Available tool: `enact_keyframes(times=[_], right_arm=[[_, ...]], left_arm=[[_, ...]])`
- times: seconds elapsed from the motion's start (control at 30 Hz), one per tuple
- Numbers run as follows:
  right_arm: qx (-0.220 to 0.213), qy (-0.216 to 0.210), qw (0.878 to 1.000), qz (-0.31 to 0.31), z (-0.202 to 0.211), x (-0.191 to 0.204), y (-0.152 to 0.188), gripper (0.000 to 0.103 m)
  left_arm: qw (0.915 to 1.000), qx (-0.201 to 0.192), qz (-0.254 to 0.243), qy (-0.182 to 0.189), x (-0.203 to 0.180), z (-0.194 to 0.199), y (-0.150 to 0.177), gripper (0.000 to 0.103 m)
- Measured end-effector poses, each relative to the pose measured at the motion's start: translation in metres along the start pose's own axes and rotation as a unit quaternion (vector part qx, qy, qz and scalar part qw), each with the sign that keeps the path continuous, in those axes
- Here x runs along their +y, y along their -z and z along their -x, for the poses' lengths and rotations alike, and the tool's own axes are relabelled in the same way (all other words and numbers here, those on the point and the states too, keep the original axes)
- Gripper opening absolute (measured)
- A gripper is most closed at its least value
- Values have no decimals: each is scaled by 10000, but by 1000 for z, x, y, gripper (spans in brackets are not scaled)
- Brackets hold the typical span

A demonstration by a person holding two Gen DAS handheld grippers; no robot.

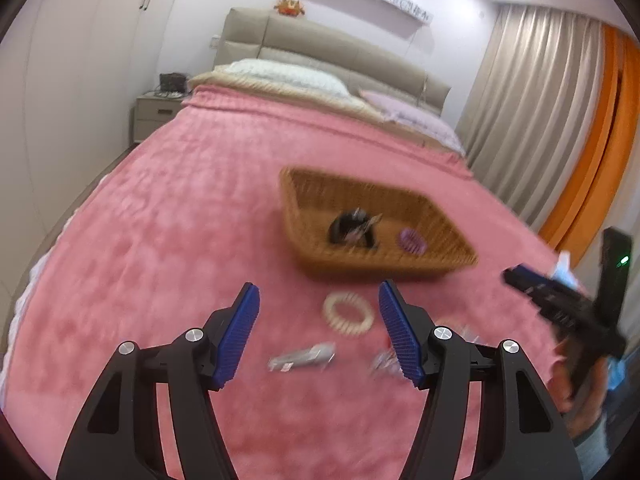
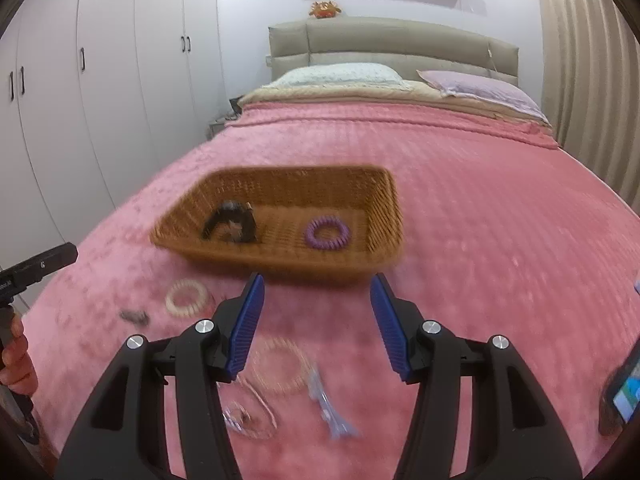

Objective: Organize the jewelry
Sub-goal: 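Grasp the clear blue hair clip with the right gripper while the left gripper grasps the silver hair clip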

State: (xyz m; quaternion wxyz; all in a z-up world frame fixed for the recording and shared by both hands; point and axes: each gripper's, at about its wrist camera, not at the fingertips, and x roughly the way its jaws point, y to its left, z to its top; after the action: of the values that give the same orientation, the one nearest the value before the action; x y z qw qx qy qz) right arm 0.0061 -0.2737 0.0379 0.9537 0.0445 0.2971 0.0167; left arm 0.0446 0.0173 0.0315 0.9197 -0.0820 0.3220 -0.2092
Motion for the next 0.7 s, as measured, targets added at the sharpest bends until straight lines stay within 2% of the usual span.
enact_keyframes(times=[0.17, 0.27, 0.37, 0.5, 0.6, 0.7], right_arm=[[453, 89, 9984, -341, -12, -24, 31, 52], [709, -32, 9963, -489, -23, -31, 50, 52], [832, -112, 9954, -457, -29, -28, 59, 51], [900, -84, 9954, -320, -32, -22, 64, 51], [1046, -170, 9935, -425, -38, -24, 67, 51], [1046, -278, 9930, -465, -38, -26, 67, 51]], left_arm=[[9980, 607, 44, -169, 17, -30, 22, 61], [9955, 932, 80, -145, 22, -47, 28, 61], [9942, 1054, 209, -97, 29, -56, 26, 60], [9898, 1367, 376, 139, 35, -68, 28, 59], [9881, 1435, 383, 403, 36, -67, 33, 46], [9865, 1505, 249, 589, 28, -63, 40, 45]])
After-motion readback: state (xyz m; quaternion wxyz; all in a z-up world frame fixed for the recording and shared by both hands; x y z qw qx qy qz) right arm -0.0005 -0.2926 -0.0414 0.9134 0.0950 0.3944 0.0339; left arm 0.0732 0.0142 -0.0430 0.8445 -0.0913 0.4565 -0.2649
